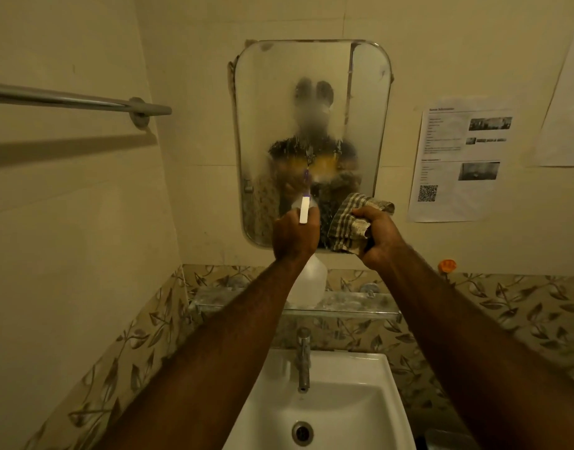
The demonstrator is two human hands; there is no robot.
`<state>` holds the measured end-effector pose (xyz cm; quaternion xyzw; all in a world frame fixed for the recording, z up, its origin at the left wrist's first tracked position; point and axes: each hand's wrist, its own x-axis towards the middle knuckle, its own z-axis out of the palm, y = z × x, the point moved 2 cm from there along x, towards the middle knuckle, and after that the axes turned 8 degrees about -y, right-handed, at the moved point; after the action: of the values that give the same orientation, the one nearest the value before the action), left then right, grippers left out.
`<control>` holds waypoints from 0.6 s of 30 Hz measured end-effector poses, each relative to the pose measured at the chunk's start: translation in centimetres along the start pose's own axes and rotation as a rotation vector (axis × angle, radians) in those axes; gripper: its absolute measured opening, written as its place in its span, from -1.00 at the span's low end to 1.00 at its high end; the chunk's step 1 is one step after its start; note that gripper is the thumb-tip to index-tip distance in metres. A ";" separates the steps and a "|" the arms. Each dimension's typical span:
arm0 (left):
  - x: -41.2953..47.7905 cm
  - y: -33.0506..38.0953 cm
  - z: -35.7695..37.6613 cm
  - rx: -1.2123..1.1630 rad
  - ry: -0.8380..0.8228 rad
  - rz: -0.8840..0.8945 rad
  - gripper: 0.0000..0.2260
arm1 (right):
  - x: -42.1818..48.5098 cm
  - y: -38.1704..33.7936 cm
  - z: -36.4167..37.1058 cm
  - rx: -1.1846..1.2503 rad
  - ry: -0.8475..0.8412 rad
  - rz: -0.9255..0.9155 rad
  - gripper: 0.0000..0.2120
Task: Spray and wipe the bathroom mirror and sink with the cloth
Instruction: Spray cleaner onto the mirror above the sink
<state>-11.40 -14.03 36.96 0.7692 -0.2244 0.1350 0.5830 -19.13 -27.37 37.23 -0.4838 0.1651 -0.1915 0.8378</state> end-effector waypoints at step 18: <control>-2.1 -3.9 2.9 -0.022 -0.130 -0.107 -0.68 | 1.3 2.8 -2.4 0.055 0.109 0.014 -0.60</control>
<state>-11.40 -15.60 31.89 0.7806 -0.2219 0.0511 0.5821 -18.63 -28.51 33.48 -0.4483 0.2087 -0.2160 0.8419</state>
